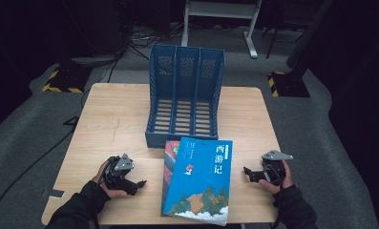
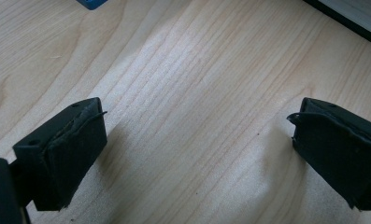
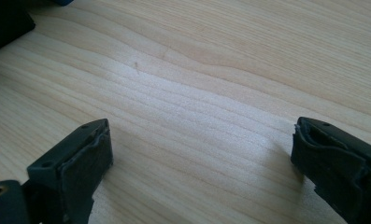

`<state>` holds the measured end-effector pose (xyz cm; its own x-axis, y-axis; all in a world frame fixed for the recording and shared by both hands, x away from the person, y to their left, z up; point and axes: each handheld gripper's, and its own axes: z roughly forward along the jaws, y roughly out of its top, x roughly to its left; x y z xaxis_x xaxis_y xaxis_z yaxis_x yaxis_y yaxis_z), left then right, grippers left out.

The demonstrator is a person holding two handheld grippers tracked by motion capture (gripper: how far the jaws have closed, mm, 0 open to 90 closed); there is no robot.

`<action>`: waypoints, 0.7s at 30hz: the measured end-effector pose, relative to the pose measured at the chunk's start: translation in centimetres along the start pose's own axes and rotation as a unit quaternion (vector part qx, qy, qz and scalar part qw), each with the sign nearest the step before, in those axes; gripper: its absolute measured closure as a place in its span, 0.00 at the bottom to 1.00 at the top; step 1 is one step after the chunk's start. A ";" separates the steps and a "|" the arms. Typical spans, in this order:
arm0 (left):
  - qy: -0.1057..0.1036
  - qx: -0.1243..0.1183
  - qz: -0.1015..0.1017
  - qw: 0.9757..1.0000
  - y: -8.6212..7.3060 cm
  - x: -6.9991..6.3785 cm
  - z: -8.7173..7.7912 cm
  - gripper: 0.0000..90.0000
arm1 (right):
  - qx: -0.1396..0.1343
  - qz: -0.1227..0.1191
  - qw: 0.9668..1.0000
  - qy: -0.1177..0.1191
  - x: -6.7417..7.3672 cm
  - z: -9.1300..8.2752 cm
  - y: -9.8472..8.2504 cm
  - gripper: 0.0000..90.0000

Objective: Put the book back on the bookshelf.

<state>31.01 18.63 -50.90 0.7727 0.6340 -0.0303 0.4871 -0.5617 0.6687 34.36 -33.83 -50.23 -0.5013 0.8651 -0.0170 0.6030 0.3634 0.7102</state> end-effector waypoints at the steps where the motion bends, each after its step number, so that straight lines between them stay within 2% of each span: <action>1: 0.000 0.000 0.000 1.000 0.0 0.0 0.0 0.03 | 0.000 0.000 1.000 0.000 0.0 0.0 0.0 0.06; 13: -0.001 0.000 0.003 1.000 0.1 0.1 0.1 0.02 | 0.000 0.004 1.000 -0.004 0.1 -0.1 -0.1 0.07; 18: -0.006 0.004 0.006 1.000 0.4 0.1 0.4 0.01 | -0.002 0.004 1.000 -0.004 0.0 -0.8 -0.4 0.17; 21: -0.005 0.004 0.007 1.000 0.5 0.2 0.5 0.01 | 0.000 0.002 1.000 0.000 0.0 -1.3 -0.6 0.19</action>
<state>31.60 18.19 -50.91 0.7839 0.6203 -0.0287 0.4793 -0.5751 0.6630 33.19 -34.48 -49.76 -0.4992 0.8664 -0.0145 0.6048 0.3604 0.7102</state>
